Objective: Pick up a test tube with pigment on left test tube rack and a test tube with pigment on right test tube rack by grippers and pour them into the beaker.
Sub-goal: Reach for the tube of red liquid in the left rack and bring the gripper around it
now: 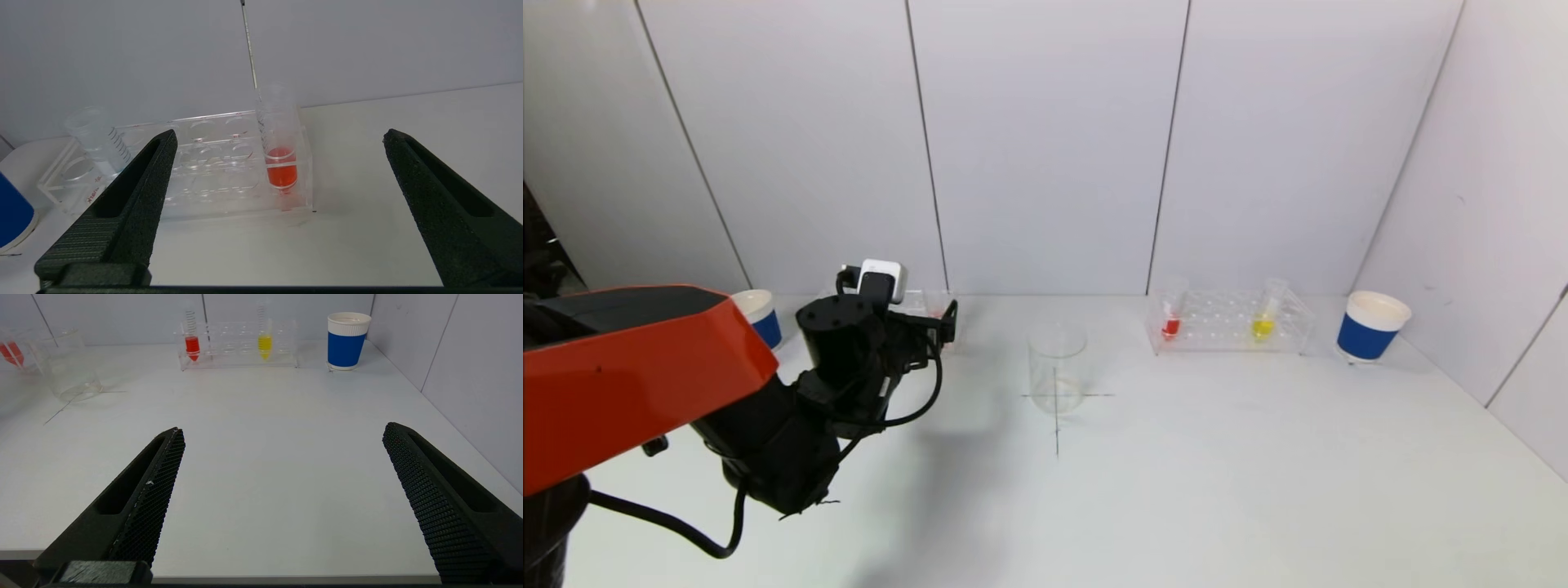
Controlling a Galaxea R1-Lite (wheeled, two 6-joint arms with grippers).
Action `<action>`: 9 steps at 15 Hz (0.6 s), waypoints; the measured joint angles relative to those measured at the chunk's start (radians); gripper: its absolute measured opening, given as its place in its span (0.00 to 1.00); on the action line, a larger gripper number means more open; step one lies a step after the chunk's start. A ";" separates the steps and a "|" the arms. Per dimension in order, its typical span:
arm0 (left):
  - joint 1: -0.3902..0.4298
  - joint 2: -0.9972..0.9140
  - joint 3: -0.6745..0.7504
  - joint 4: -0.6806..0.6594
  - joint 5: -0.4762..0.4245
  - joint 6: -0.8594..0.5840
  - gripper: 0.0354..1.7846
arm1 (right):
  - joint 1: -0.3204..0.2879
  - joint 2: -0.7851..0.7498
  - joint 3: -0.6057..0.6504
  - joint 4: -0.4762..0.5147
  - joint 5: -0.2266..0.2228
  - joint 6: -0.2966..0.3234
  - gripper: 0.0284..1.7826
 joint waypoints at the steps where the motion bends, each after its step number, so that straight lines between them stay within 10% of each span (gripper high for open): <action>1: -0.004 0.037 -0.036 0.002 0.001 0.001 0.99 | 0.000 0.000 0.000 0.000 0.000 0.000 0.99; 9: -0.002 0.212 -0.237 0.029 0.045 -0.001 0.99 | 0.000 0.000 0.000 0.000 0.000 0.000 0.99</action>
